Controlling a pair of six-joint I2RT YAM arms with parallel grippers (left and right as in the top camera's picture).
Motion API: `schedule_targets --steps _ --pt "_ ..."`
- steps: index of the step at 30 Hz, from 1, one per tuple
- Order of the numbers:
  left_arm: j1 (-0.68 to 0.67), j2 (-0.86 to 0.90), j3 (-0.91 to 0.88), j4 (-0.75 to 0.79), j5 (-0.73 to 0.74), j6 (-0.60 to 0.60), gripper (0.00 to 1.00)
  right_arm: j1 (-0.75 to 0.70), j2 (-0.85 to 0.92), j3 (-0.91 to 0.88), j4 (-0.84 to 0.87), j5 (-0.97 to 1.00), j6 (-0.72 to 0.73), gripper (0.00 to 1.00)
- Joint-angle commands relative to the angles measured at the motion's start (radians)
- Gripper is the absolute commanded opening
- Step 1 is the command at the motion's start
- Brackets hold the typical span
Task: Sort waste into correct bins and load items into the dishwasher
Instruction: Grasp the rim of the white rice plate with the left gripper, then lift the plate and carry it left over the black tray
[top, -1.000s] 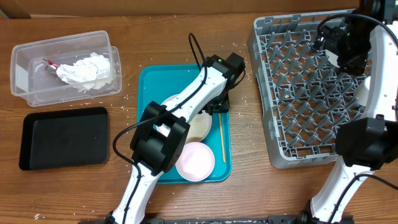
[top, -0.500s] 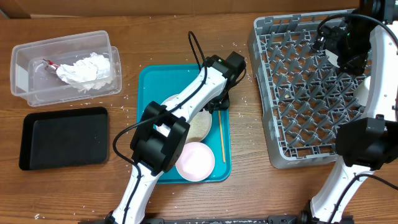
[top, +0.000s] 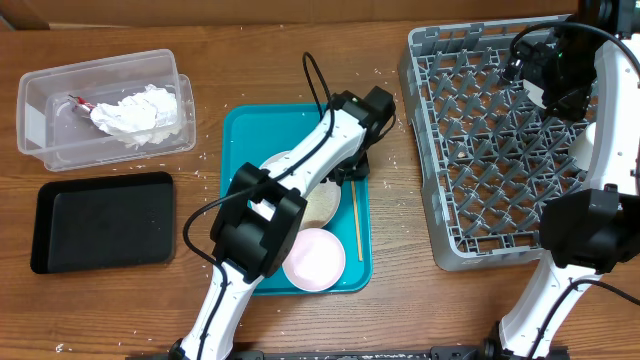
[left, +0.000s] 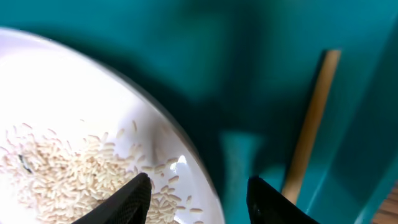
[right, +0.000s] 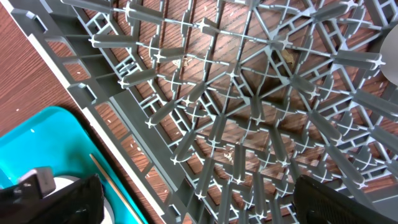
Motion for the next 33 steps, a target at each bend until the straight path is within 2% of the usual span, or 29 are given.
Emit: schedule_targets --steps 1,3,9,18,24,28,31,33 --pt "-0.012 0.010 -0.046 0.001 0.002 -0.027 0.50 0.000 -0.007 0.003 0.005 0.006 0.001 1.00" --pt "-0.012 0.010 -0.050 0.001 0.001 -0.031 0.46 0.000 -0.007 0.003 0.005 0.006 0.001 1.00" --pt "-0.012 0.010 -0.050 0.016 0.001 -0.030 0.44 0.000 -0.007 0.003 0.005 0.006 0.001 1.00" --pt "-0.012 0.010 -0.048 0.015 0.000 -0.030 0.34 0.000 -0.007 0.003 0.005 0.006 0.001 1.00" --pt "-0.012 0.010 -0.048 0.014 0.000 -0.030 0.16 0.000 -0.007 0.003 0.005 0.006 0.001 1.00" --pt "-0.012 0.010 -0.048 0.008 0.001 -0.030 0.13 0.000 -0.007 0.003 0.005 0.006 0.001 1.00" --pt "-0.012 0.010 -0.047 -0.005 -0.008 -0.030 0.04 0.000 -0.007 0.003 0.005 0.006 0.001 1.00" --pt "-0.012 0.008 -0.046 -0.022 -0.034 -0.030 0.04 0.000 -0.007 0.003 0.005 0.006 0.001 1.00"
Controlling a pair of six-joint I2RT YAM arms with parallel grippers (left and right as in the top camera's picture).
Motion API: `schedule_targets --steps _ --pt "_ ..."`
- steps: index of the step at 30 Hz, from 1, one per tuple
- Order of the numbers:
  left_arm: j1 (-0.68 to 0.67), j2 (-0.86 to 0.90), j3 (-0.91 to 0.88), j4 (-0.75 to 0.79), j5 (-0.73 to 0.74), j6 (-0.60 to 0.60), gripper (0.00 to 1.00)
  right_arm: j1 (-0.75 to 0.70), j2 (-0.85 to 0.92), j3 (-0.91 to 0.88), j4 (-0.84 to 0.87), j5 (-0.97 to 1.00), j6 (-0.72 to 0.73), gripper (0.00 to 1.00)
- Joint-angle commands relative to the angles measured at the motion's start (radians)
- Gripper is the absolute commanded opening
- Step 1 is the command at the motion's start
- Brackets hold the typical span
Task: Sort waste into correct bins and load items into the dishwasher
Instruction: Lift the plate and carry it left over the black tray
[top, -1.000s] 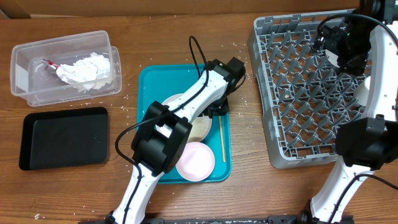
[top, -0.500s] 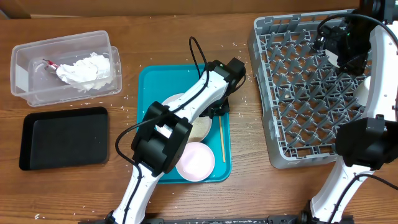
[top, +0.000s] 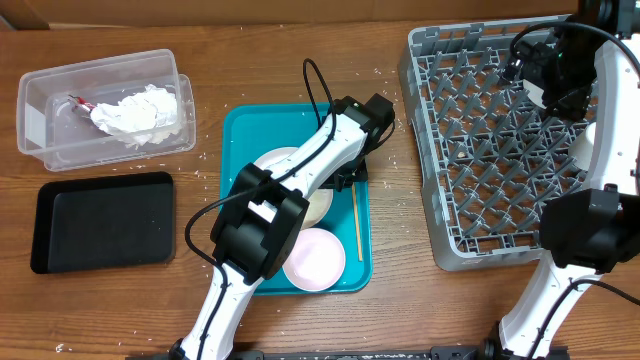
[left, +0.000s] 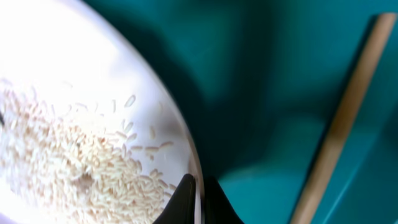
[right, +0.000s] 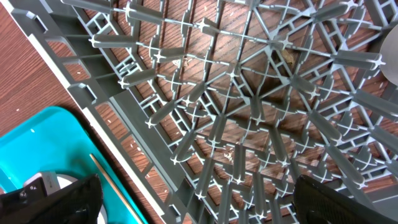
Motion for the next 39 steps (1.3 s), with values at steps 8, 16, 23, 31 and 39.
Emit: schedule_targets --steps 8,16,23,31,39 --pt "-0.006 0.011 0.024 -0.092 -0.087 -0.010 0.04 0.000 -0.007 0.003 0.005 0.006 0.001 1.00" --pt "-0.005 0.011 0.119 -0.224 -0.130 -0.054 0.04 0.000 -0.007 0.003 0.005 0.006 0.001 1.00" --pt "-0.004 0.011 0.179 -0.302 -0.203 -0.090 0.04 0.000 -0.007 0.003 0.005 0.006 0.001 1.00" --pt "0.051 0.002 0.245 -0.455 -0.203 -0.174 0.04 0.000 -0.007 0.003 0.005 0.006 0.001 1.00" --pt "0.193 -0.083 0.248 -0.455 -0.161 -0.173 0.04 0.000 -0.007 0.003 0.005 0.006 0.001 1.00"
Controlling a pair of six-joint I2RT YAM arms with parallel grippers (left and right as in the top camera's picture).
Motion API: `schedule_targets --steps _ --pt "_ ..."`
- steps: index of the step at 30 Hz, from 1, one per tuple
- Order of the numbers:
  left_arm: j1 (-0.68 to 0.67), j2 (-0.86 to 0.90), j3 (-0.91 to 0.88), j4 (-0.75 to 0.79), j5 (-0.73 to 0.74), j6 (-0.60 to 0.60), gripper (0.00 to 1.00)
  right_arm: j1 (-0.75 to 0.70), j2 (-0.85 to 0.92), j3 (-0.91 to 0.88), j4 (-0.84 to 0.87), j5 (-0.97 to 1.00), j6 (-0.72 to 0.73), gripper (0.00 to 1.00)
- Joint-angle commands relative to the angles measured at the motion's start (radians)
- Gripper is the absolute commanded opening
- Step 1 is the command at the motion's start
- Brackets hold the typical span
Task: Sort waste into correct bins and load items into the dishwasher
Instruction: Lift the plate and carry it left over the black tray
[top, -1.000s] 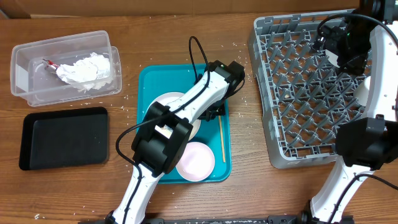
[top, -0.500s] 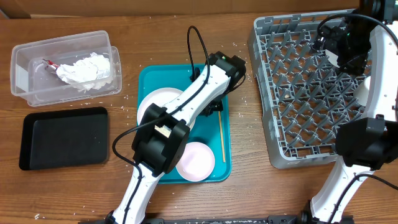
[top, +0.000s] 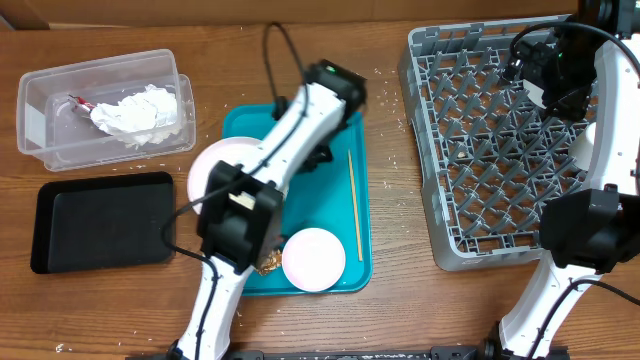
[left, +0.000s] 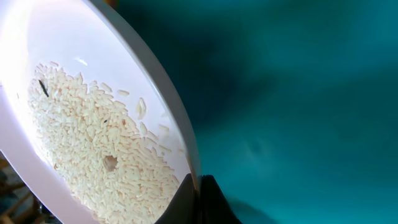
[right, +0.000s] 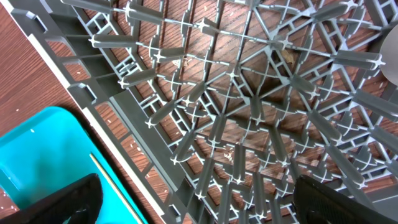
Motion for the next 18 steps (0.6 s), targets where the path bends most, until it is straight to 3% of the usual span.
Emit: schedule_targets --steps 1,18 --pt "0.078 -0.093 0.022 -0.008 -0.006 -0.023 0.04 0.000 -0.007 0.003 0.004 0.006 0.001 1.00" --pt "0.458 -0.217 0.022 -0.008 0.125 0.119 0.04 0.000 -0.007 0.003 0.004 0.006 0.001 1.00"
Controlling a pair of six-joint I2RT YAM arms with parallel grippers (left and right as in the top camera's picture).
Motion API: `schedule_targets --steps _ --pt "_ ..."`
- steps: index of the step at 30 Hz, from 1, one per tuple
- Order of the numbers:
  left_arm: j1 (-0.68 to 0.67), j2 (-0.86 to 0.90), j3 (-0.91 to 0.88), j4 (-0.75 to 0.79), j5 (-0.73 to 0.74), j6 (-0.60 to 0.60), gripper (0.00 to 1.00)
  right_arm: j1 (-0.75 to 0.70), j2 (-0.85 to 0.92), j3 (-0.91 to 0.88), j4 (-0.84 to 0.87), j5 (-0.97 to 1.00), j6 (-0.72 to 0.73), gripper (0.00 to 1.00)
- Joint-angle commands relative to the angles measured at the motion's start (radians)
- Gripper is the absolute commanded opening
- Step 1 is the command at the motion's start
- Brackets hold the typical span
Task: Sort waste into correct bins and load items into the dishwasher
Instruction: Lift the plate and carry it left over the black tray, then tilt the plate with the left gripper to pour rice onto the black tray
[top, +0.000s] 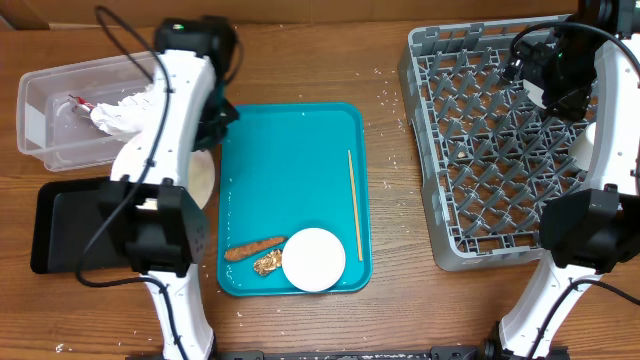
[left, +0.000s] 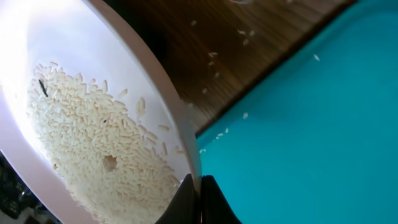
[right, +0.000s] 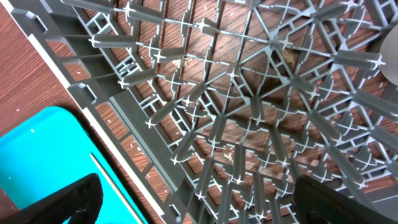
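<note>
My left gripper (left: 199, 199) is shut on the rim of a white plate of rice (left: 93, 130), held tilted just off the left edge of the teal tray (top: 290, 150); in the overhead view the plate (top: 203, 178) shows beside the arm. On the tray lie a wooden chopstick (top: 354, 205), a white bowl (top: 314, 259) and brown food scraps (top: 255, 248). My right gripper (right: 196, 199) hangs open above the grey dish rack (top: 500, 140), with nothing between its fingers.
A clear bin (top: 100, 95) with crumpled paper stands at the back left. A black tray (top: 100, 220) lies at the front left. Rice grains are scattered on the wooden table (top: 290, 60).
My left gripper has carried the plate of rice from over the tray's left part to beyond the tray's left edge, above the table. The right arm has not moved.
My left gripper stood open at the plate's rim on the tray. Then it was shut on the rim. Then the plate was lifted and shifted to the tray's left side, uncovering food scraps. Now the plate hangs off the tray's left edge.
</note>
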Motion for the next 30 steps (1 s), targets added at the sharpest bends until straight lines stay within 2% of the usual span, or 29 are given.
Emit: schedule_targets --steps 1,7,15,23,30 --pt "0.070 -0.029 0.021 -0.007 0.020 0.045 0.04 0.000 -0.007 0.003 0.005 0.006 0.001 1.00" --pt "0.162 -0.029 0.020 -0.003 0.015 0.046 0.04 0.000 -0.007 0.003 0.005 0.006 0.001 1.00" --pt "0.252 -0.029 -0.001 0.082 0.040 0.108 0.04 0.000 -0.007 0.003 0.005 0.006 0.001 1.00" --pt "0.342 -0.029 -0.001 0.114 0.180 0.186 0.04 0.000 -0.007 0.003 0.005 0.006 0.001 1.00" --pt "0.410 -0.029 -0.001 0.126 0.236 0.230 0.04 0.000 -0.007 0.003 0.005 0.006 0.001 1.00"
